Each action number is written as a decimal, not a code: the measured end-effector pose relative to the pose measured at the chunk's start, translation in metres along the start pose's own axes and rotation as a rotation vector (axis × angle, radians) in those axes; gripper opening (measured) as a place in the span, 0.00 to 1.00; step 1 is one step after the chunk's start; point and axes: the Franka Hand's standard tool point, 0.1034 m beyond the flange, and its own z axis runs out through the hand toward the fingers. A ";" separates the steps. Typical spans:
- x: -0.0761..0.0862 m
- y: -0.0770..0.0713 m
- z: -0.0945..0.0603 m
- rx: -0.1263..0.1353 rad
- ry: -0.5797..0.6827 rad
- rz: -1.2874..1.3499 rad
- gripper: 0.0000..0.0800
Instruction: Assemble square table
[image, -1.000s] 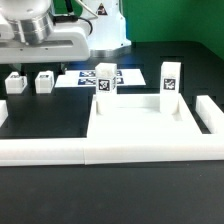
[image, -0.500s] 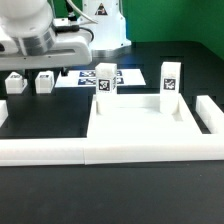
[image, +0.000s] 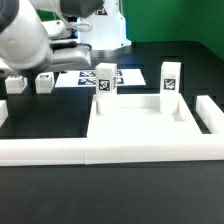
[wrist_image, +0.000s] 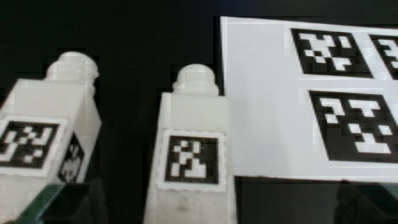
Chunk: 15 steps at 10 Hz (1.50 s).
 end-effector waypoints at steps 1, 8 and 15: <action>0.001 0.000 0.002 -0.002 -0.003 -0.003 0.81; 0.007 -0.002 0.037 0.002 -0.061 -0.016 0.64; 0.007 -0.004 0.036 -0.003 -0.062 -0.027 0.36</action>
Offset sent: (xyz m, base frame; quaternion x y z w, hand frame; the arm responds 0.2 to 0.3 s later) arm -0.0298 -0.0123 -0.0223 -0.0184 -0.0394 0.0183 0.9989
